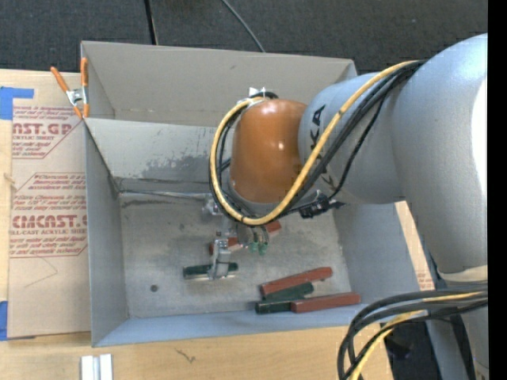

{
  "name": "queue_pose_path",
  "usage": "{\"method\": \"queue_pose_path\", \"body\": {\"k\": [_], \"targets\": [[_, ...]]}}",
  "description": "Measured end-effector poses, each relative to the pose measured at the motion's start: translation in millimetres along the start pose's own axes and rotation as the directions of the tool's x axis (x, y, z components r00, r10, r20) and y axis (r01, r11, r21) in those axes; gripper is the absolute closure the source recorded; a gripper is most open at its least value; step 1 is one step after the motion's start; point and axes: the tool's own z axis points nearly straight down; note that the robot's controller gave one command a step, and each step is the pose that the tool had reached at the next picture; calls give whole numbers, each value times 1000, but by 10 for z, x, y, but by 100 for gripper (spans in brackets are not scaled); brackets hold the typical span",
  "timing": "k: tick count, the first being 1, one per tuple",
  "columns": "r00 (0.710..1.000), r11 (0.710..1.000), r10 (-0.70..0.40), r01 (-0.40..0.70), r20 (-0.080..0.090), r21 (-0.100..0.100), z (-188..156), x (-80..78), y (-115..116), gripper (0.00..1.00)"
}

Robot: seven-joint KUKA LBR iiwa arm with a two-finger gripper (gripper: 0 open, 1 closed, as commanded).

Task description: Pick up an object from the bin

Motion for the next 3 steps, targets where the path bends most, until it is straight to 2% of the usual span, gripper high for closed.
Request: {"method": "queue_pose_path", "body": {"k": [1, 2, 3], "targets": [[995, 995, 98, -98, -4, 3, 487, 217, 183, 0], [999, 999, -40, 40, -3, 2, 594, -409, -159, 100], [999, 999, -40, 40, -3, 1, 594, -409, -159, 100]]}}
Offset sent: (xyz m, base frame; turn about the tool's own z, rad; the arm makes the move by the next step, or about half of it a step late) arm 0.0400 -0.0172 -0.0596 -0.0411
